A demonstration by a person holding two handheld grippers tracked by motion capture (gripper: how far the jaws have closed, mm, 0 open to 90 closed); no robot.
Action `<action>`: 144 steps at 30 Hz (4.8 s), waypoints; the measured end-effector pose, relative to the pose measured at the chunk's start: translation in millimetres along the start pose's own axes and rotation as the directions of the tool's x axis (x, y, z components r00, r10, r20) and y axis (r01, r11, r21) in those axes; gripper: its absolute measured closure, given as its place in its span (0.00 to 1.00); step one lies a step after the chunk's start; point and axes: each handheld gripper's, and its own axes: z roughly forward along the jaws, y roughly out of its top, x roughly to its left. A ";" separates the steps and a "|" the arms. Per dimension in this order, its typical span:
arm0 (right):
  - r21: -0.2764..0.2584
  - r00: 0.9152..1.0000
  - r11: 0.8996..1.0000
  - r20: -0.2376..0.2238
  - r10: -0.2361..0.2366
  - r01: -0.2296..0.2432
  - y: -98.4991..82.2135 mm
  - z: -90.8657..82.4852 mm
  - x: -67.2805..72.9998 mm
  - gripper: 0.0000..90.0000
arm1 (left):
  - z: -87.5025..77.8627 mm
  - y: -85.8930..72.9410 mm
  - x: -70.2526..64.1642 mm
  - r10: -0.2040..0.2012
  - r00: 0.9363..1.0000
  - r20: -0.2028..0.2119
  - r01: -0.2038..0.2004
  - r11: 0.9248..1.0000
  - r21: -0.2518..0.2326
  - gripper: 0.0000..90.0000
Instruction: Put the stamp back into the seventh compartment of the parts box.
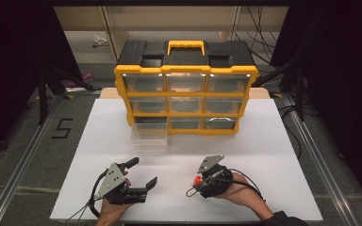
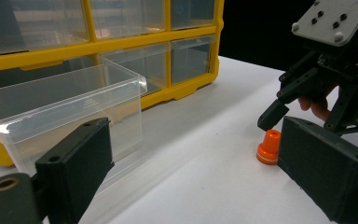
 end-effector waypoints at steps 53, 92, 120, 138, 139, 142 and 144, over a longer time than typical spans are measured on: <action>-0.209 0.995 0.978 0.099 0.015 0.006 23.4 -17.0 -11.4 0.72 | -0.3 0.0 0.1 0.004 1.000 -0.007 -0.004 1.000 -0.002 0.12; -0.362 0.992 0.932 0.113 0.061 -0.016 76.6 -28.9 -37.2 0.72 | -1.1 0.0 2.7 -0.022 1.000 -0.010 0.022 1.000 -0.010 0.11; -0.388 0.994 0.921 0.084 0.070 -0.032 123.9 -6.4 -43.9 0.72 | -1.4 0.4 3.5 -0.025 1.000 -0.013 0.025 1.000 -0.014 0.11; -0.388 0.994 0.920 0.069 0.088 -0.055 146.9 10.8 -43.0 0.72 | -1.3 0.6 4.0 -0.029 1.000 -0.012 0.029 1.000 -0.013 0.11; -0.385 0.994 0.921 0.069 0.089 -0.056 148.4 12.1 -42.9 0.72 | -1.2 0.6 3.9 -0.029 1.000 -0.013 0.029 1.000 -0.013 0.11; -0.381 0.994 0.923 0.073 0.086 -0.052 153.4 16.0 -42.8 0.72 | -1.3 0.7 4.1 -0.029 0.999 -0.013 0.029 0.999 -0.013 0.11; -0.377 0.994 0.925 0.073 0.087 -0.053 155.7 17.7 -42.4 0.72 | -1.4 0.6 4.1 -0.029 0.999 -0.013 0.029 0.999 -0.013 0.11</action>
